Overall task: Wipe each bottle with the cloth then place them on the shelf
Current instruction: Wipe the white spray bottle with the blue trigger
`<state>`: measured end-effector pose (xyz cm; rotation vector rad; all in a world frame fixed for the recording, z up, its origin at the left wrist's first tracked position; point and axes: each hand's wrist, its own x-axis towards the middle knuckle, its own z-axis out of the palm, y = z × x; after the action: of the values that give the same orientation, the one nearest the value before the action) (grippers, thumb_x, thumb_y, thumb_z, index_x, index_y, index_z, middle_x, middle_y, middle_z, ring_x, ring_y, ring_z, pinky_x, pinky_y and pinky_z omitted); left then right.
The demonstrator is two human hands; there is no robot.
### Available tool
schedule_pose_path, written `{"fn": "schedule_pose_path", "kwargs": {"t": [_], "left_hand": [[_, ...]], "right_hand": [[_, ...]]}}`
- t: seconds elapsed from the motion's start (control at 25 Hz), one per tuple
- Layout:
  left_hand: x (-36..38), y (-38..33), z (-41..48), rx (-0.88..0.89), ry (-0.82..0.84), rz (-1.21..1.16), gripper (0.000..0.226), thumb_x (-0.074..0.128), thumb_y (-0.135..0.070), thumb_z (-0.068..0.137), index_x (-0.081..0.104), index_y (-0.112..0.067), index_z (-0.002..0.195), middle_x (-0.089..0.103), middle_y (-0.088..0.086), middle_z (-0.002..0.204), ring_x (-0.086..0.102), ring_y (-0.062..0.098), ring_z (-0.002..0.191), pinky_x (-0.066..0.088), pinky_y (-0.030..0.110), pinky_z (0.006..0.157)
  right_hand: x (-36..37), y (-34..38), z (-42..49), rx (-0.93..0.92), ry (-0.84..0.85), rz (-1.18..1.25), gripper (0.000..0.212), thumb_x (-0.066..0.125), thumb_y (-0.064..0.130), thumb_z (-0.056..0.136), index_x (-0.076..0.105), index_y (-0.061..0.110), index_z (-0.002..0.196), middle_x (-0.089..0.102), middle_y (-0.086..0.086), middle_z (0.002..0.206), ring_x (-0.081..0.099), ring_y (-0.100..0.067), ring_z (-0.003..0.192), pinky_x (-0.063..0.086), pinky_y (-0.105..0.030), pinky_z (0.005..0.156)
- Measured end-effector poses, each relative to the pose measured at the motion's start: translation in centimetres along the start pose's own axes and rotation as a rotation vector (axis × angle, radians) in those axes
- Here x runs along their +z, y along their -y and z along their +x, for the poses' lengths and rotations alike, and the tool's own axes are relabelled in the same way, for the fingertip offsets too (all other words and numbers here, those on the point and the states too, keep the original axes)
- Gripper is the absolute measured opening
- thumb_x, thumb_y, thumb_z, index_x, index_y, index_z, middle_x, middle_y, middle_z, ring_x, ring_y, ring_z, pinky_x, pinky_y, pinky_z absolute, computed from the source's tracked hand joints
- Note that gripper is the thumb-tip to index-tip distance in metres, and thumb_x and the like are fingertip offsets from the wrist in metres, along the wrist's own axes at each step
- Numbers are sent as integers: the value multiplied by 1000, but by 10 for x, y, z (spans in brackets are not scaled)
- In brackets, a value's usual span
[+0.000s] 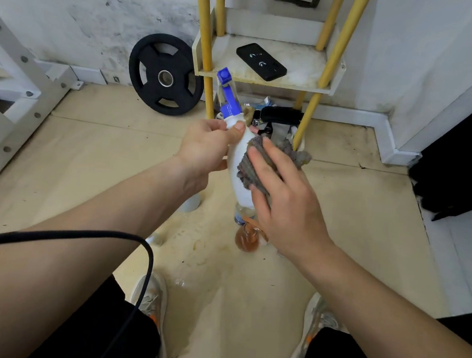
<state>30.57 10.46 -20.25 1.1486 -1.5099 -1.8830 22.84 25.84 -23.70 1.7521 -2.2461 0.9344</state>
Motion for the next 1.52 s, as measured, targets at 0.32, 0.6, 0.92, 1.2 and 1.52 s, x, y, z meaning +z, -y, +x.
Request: {"fn": "schedule_pose_path", "kwargs": {"t": [0.32, 0.6, 0.92, 1.2, 1.52], "left_hand": [[-4, -3, -2, -40, -68, -19, 39, 68, -26, 95, 63, 4, 120, 76, 7, 94, 72, 20, 75, 59, 30, 62], [-7, -3, -1, -29, -95, 18, 42, 69, -27, 94, 62, 7, 118, 76, 8, 97, 75, 27, 92, 63, 38, 74], [2, -3, -4, -22, -108, -30, 26, 68, -25, 95, 68, -1, 106, 76, 5, 89, 74, 21, 78, 58, 28, 59], [0, -7, -5, -111, -183, -43, 16, 68, -26, 95, 67, -13, 86, 71, -1, 75, 70, 16, 66, 57, 26, 53], [9, 2, -7, -65, -167, -13, 18, 70, -28, 94, 69, -10, 92, 74, 1, 87, 74, 20, 80, 57, 27, 55]], "right_hand": [[-6, -9, 1, 45, 129, -98, 56, 37, 29, 95, 41, 30, 151, 32, 5, 162, 54, -38, 106, 48, -44, 94], [-12, -8, 5, 185, 325, -281, 56, 31, 40, 105, 11, 45, 157, -5, 18, 167, -21, -40, 151, -1, -72, 115], [-7, -13, 6, 129, 118, 135, 54, 47, 24, 98, 42, 23, 152, 38, -2, 156, 40, -26, 138, 36, -40, 114], [0, -10, -6, -166, 72, -70, 58, 55, 37, 94, 52, 9, 144, 44, -19, 150, 45, -40, 127, 40, -46, 110], [-3, -22, 13, 382, 99, 417, 42, 52, 35, 103, 53, 28, 144, 58, 6, 131, 54, -7, 119, 43, -19, 95]]}}
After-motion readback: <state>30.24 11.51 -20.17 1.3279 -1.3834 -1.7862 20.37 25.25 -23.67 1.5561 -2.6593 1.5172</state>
